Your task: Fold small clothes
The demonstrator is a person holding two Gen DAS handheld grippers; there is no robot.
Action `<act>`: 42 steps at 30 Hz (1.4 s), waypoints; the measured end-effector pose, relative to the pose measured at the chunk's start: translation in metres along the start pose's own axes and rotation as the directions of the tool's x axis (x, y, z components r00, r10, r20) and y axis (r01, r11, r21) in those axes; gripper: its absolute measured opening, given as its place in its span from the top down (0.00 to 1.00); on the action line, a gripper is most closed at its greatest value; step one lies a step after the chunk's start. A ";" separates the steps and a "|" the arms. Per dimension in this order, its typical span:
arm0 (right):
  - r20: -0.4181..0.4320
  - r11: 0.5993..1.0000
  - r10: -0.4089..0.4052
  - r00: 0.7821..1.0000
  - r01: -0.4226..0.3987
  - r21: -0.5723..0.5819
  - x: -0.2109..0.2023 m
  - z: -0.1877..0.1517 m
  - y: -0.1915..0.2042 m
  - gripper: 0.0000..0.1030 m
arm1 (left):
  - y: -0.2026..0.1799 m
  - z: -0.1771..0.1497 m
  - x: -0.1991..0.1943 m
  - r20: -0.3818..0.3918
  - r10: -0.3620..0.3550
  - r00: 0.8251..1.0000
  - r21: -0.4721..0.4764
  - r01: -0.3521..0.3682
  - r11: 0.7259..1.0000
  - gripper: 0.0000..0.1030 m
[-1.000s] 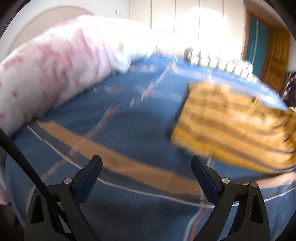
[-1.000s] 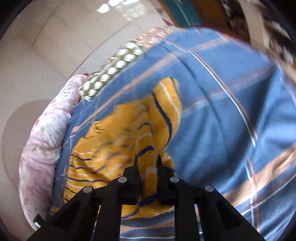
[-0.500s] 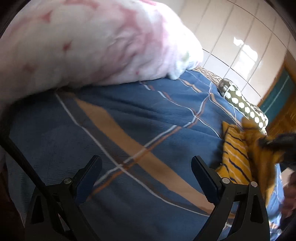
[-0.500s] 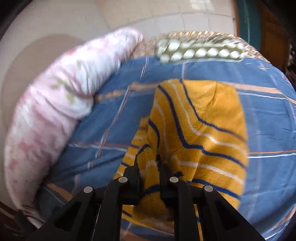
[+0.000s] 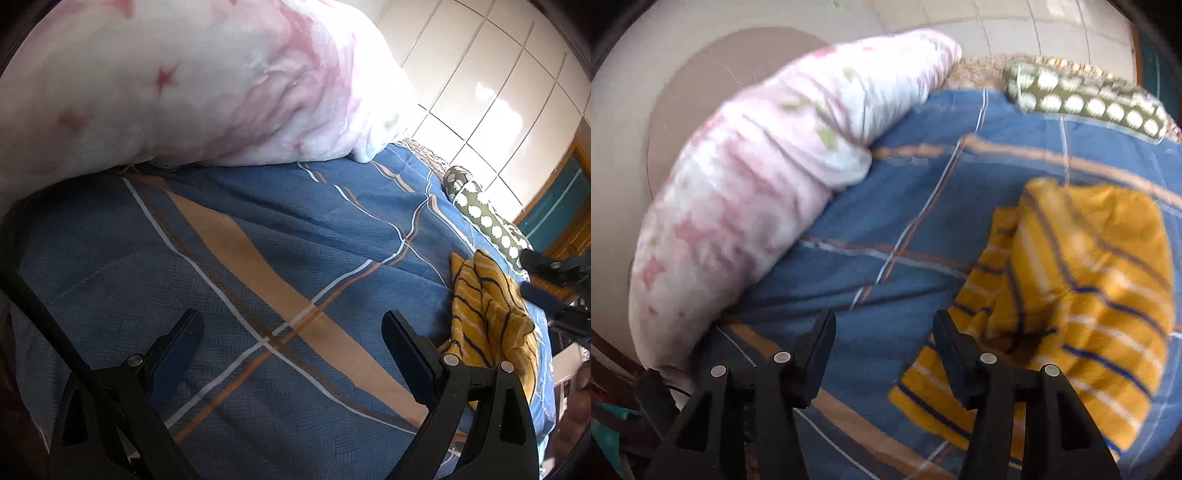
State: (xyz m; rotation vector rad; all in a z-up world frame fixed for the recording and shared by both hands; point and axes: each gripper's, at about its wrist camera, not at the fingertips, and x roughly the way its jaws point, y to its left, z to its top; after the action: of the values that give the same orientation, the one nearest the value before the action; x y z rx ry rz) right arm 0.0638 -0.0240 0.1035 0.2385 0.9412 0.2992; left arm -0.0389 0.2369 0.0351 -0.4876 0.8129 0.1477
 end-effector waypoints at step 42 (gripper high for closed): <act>-0.044 0.890 -0.411 0.911 0.390 -0.237 0.048 -0.039 -0.002 0.83 | -0.016 -0.005 0.013 -0.058 -0.029 0.998 0.040 0.031 0.999 0.07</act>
State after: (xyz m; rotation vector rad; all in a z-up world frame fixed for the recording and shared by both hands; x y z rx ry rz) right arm 0.0586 -0.0060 0.0449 -0.1811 1.0157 0.0307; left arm -0.0285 0.2196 0.0284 -0.4669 0.8632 0.0897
